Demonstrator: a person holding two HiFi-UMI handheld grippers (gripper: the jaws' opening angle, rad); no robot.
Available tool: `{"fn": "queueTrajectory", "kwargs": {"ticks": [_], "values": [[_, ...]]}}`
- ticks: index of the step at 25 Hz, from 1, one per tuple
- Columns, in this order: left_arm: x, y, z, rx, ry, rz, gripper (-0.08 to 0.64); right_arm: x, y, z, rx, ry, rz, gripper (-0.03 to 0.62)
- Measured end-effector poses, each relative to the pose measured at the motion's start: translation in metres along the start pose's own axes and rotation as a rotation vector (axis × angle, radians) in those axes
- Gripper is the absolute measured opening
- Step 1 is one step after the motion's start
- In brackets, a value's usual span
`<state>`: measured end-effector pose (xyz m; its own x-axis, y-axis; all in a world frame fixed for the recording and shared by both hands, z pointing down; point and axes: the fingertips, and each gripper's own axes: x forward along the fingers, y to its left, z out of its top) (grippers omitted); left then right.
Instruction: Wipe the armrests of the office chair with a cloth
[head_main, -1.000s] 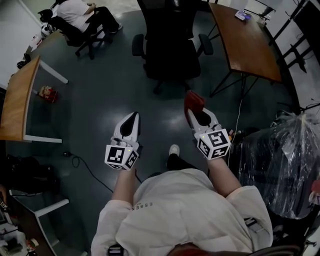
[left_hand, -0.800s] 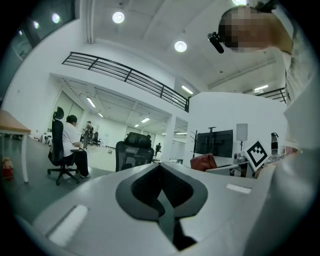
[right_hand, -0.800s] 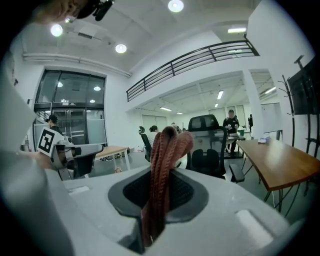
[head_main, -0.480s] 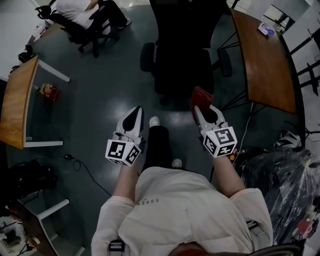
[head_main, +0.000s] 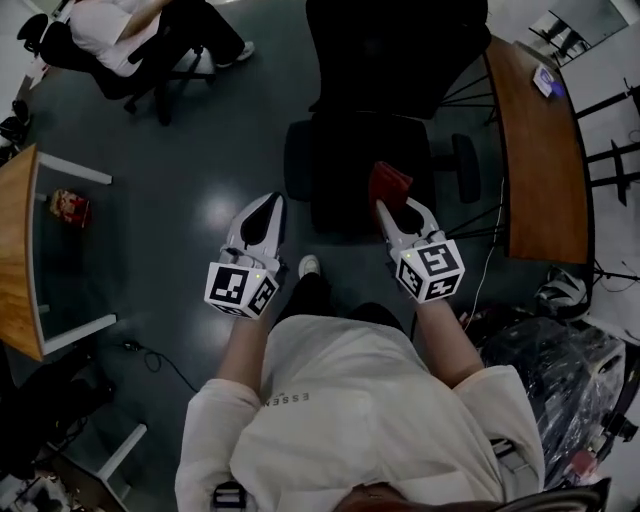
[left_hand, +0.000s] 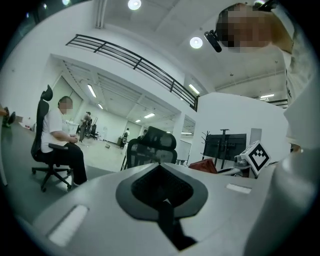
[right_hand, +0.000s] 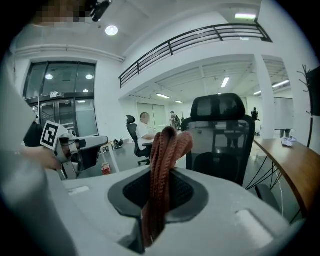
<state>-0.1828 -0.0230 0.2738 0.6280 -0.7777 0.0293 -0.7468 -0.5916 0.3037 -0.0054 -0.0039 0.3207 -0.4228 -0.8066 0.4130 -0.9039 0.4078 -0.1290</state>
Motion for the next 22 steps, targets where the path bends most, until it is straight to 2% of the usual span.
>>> {"fn": "queueTrajectory", "kwargs": {"ticks": [4,8,13,16,19,22], "values": [[0.040,0.047,-0.015,-0.004,0.047,0.013,0.014,0.073,-0.011,-0.007,-0.024,0.088,0.015,0.049],[0.063,0.086,-0.044,-0.023,0.104,0.049,0.013,0.153,-0.021,-0.024,-0.077,0.163,0.049,0.049],[0.070,0.120,-0.088,-0.077,0.167,0.134,0.014,0.263,-0.025,-0.055,-0.204,0.250,0.154,0.049],[0.074,0.135,-0.111,-0.114,0.177,0.183,0.014,0.318,-0.027,-0.066,-0.286,0.281,0.175,0.049],[0.072,0.141,-0.129,-0.148,0.194,0.199,0.014,0.356,-0.031,-0.085,-0.363,0.330,0.156,0.049],[0.065,0.148,-0.149,-0.169,0.214,0.211,0.014,0.370,-0.024,-0.105,-0.375,0.355,0.172,0.049]]}}
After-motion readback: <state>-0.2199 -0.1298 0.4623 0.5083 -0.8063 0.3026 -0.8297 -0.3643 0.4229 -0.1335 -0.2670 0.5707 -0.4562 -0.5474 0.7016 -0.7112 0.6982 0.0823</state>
